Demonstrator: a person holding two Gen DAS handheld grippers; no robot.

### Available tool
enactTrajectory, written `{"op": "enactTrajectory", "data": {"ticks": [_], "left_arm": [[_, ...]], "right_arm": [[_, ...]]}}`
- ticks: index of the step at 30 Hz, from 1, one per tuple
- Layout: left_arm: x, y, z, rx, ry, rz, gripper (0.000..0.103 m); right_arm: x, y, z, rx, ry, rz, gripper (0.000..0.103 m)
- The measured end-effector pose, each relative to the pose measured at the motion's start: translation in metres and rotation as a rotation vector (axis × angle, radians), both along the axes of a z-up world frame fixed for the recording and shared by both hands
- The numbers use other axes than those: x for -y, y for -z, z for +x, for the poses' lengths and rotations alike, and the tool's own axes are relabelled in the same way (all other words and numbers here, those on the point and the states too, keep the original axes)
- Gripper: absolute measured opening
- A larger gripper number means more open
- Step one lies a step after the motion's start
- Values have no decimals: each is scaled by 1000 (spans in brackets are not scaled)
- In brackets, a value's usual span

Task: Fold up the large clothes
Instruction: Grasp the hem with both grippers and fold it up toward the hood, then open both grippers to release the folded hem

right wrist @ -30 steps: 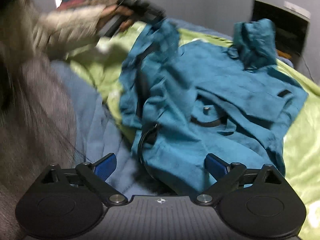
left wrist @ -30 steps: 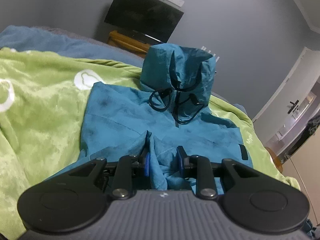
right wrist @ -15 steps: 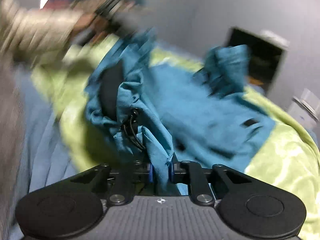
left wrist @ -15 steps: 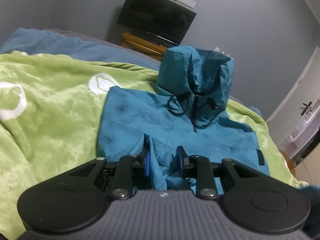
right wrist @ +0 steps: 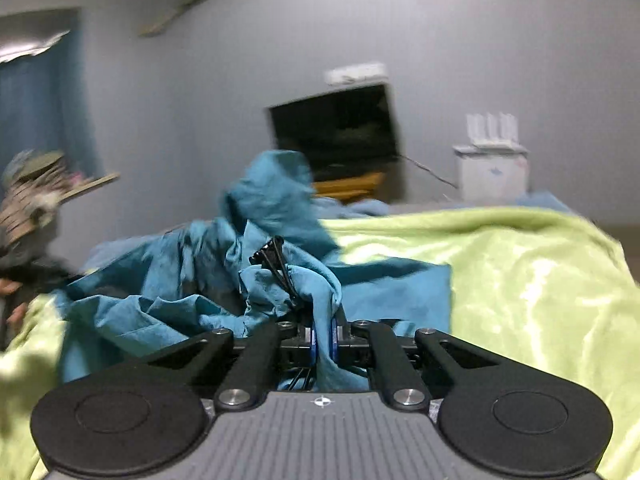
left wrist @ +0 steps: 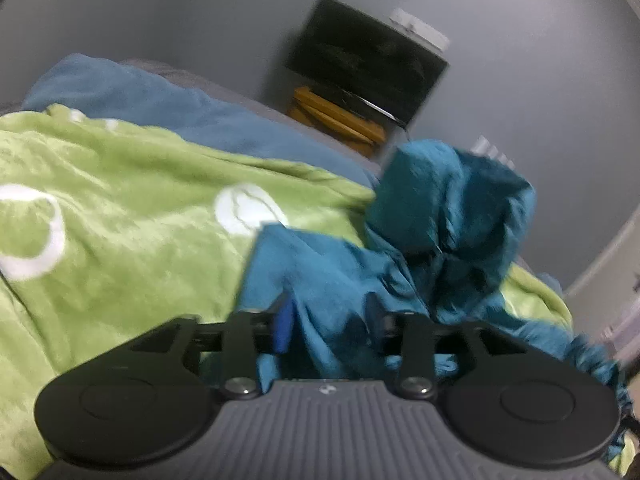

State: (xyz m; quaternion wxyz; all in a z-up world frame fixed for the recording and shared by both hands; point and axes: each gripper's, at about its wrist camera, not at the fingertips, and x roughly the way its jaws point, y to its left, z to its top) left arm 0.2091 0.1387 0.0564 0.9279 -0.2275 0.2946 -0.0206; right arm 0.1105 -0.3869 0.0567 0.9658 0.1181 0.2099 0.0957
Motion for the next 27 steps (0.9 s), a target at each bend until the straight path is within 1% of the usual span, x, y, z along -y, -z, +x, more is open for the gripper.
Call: {"op": "enactTrajectory", "data": {"ticks": [1,2,3,4,6,8,9,11,12,13,14,16,17,19,21,22,23,24,26,27], "left_arm": [[-3,1,-1,19,-30,19,69],[-6,2,-3,45,-41,34,79],[-9,5,-4,61,-27,44,80],[-11,9,-3,68,-6,60,80],[-13,20,0,57,34,123,80],[-13,35,4,56,66,195,80],[-13,44,7,49,84,220,80],[-12,60,13,27,113,244,80],[-12,68,17,12,126,241,80],[-14,74,20,-7,143,226,77],[-16,81,23,-25,173,196,61],[-16,90,25,-52,223,176,40],[-13,92,24,-51,241,196,34],[-8,93,19,-37,267,222,26],[-7,93,16,-26,267,229,19],[-6,91,14,-17,263,228,15],[-5,89,12,-5,260,231,11],[-3,86,10,16,253,242,8],[0,75,7,72,204,281,4],[-1,70,7,92,175,277,2]], "right_arm": [[1,10,13,-25,24,12,7],[2,19,24,-54,47,16,9],[1,28,34,-81,60,17,10],[1,35,43,-108,69,15,14],[0,48,56,-141,84,6,19],[2,56,63,-147,105,3,27],[3,59,64,-145,114,4,29],[5,66,63,-143,126,27,39],[5,69,64,-142,128,43,42],[6,72,65,-137,129,65,50],[10,74,61,-127,128,97,58],[16,83,59,-100,94,166,62],[20,86,55,-86,76,189,65],[24,90,53,-74,44,186,68],[26,86,48,-52,32,158,66],[24,84,49,-42,54,109,56],[23,80,49,-34,68,69,24],[22,76,51,-31,78,40,10],[15,65,56,8,83,-12,9],[13,58,60,28,89,-23,8]]}}
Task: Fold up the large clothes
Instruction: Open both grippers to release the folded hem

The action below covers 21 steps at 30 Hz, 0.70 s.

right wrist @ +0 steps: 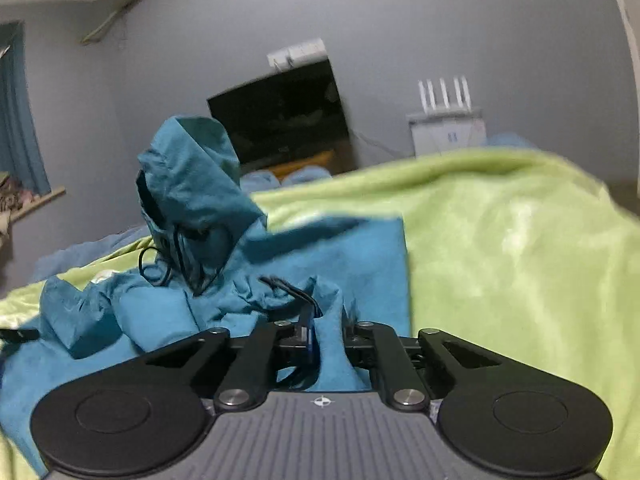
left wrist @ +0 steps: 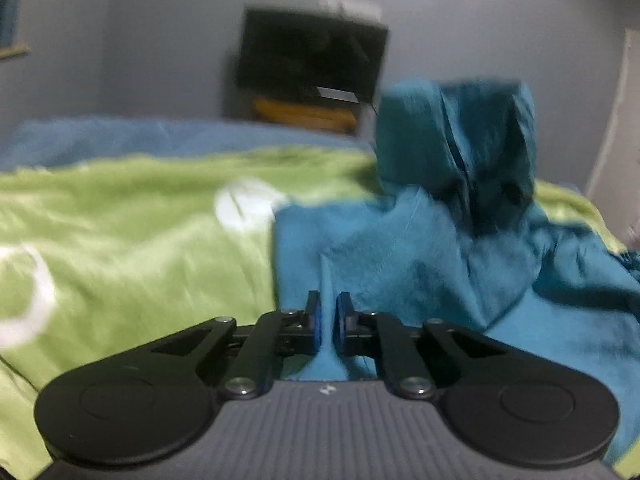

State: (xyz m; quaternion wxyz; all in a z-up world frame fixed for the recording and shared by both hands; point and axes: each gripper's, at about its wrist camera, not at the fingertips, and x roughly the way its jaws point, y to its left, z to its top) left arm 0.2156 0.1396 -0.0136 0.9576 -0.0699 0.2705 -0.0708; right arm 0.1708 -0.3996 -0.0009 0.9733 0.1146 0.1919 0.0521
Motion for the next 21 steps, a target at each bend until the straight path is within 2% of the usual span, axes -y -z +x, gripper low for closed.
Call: {"op": "enactTrajectory", "data": {"ticks": [3,6,8,9,11,12,13,14,15,17,19,21], "left_arm": [[-3,-10,5,54,-88,-2,0],[-1,-6,18,47,-149,26,0],[4,5,24,33,-176,72,0],[7,12,25,25,-182,93,0],[7,23,24,10,-174,106,0],[6,26,22,7,-166,115,0],[4,28,21,5,-158,112,0],[2,26,18,7,-160,102,0],[1,23,15,17,-168,88,0],[1,12,8,52,-164,52,0],[9,-2,-2,100,-112,22,0],[27,-13,-12,147,-29,39,0]], "right_arm": [[-6,-23,17,55,34,-30,7],[-15,-36,43,80,92,-59,6],[-20,-32,63,49,163,-98,8],[-24,-27,76,4,216,-141,11],[-25,-15,92,-79,281,-164,37],[-25,-14,93,-74,286,-146,43],[-24,-15,88,-31,293,-119,53],[-26,-17,83,8,289,-111,62],[-28,-19,78,39,285,-117,64],[-37,-27,63,103,248,-124,64],[-49,-31,44,131,128,-126,64],[-67,-29,34,111,2,-179,61]]}}
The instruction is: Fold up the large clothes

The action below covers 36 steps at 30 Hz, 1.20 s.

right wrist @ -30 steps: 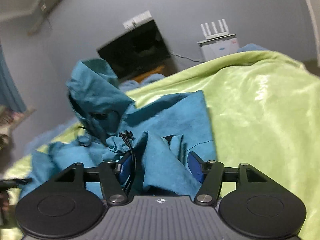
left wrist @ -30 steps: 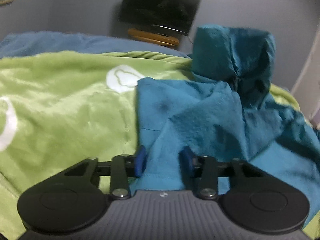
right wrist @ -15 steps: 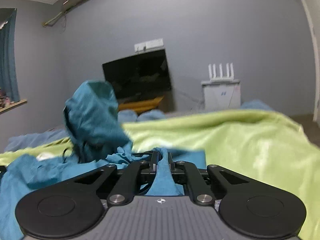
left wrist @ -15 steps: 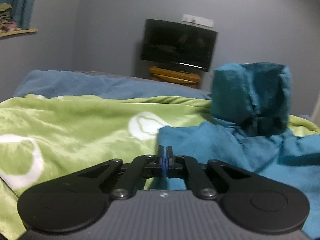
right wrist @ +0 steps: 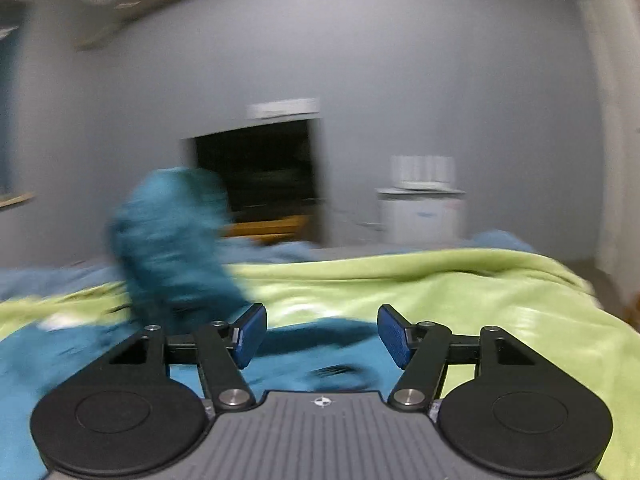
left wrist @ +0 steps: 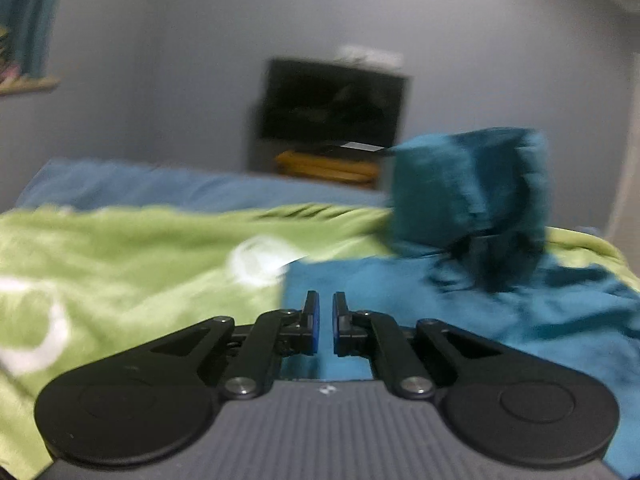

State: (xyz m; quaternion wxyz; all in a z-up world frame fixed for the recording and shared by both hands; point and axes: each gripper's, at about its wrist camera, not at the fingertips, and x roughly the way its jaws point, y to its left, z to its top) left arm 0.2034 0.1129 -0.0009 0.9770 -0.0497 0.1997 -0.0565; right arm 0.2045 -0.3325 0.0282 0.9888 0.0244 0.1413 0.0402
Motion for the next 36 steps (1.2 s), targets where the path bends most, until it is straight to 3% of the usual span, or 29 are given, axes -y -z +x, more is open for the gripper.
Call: {"op": "enactTrajectory", "data": {"ticks": [2,4,6,8,10,13,16,17,18,20,22,24,28,29,33,34,36], "left_arm": [[22,-3,-6,12,81,34,6],[41,1,-8,-15,140,48,11],[56,12,-8,-53,173,69,11],[65,26,-7,-87,188,111,11],[70,39,-5,-136,201,142,11],[70,54,2,-186,213,176,11],[64,60,9,-204,199,162,14],[61,61,10,-212,195,140,14],[60,61,12,-215,196,130,14],[60,61,11,-205,193,139,14],[61,63,11,-193,183,165,14],[60,65,10,-188,177,174,14],[56,70,10,-188,182,179,17],[56,69,10,-186,181,177,18],[56,66,8,-160,158,191,20],[56,65,7,-148,146,198,23],[55,64,5,-123,122,215,26]], "right_arm": [[-23,8,1,-73,-70,-99,46],[-38,16,12,-147,-55,-160,30],[-40,20,22,-128,44,-198,29],[-32,17,30,-98,88,-148,34],[-24,21,46,-154,88,-133,34],[-26,33,65,-256,35,-202,39],[-25,46,72,-311,-11,-294,42],[-26,48,75,-307,-16,-336,23],[-27,49,77,-305,-23,-370,13],[-24,44,79,-249,5,-345,9],[-12,33,86,-189,77,-227,8],[-1,33,94,-189,157,-163,9],[3,48,104,-234,246,-116,34],[2,48,98,-206,265,-100,42],[-13,42,52,-50,261,-108,49],[-21,43,36,-10,235,-125,57],[-34,48,6,24,161,-139,59]]}}
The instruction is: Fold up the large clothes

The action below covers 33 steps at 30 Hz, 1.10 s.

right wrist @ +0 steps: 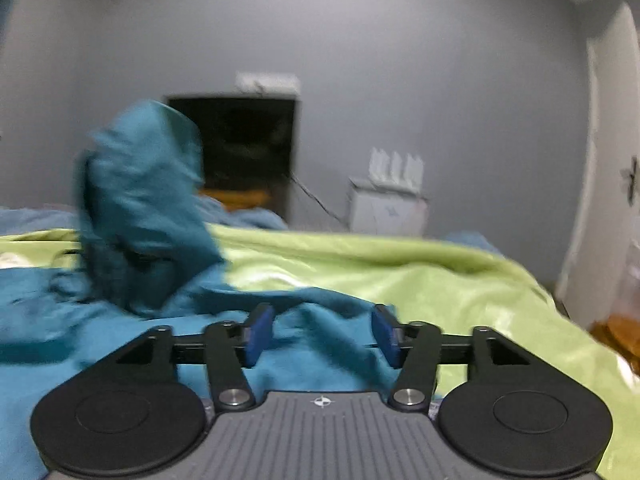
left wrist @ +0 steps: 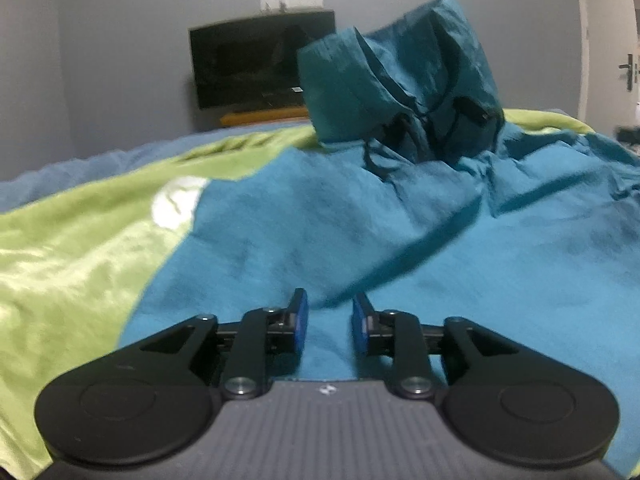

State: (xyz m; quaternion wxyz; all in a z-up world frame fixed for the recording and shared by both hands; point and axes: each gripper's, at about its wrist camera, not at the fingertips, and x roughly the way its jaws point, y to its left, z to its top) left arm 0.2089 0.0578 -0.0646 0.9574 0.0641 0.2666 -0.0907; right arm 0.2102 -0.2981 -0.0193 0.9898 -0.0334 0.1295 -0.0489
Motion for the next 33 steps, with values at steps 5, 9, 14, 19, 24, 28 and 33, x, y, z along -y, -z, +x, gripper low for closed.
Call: {"op": "enactTrajectory", "data": {"ticks": [5,9,14,19,24,28,33], "left_arm": [[-2,8,1,-7,0,27,26],[9,7,-10,8,-12,107,30],[47,-15,-64,77,96,81,62],[98,-3,-90,-59,209,-41,73],[88,25,-83,-167,126,3,74],[59,20,-86,-142,14,-6,74],[35,17,-96,-148,-101,2,74]], "right_arm": [[-23,36,-39,-142,-70,-56,61],[-12,58,-65,-154,1,-29,62],[-23,40,-95,-103,-82,93,68],[-67,39,-104,-87,-238,29,75],[-55,69,-106,-222,-170,5,75],[-14,65,-114,-226,-13,131,82],[31,73,-118,-267,147,226,75]]}}
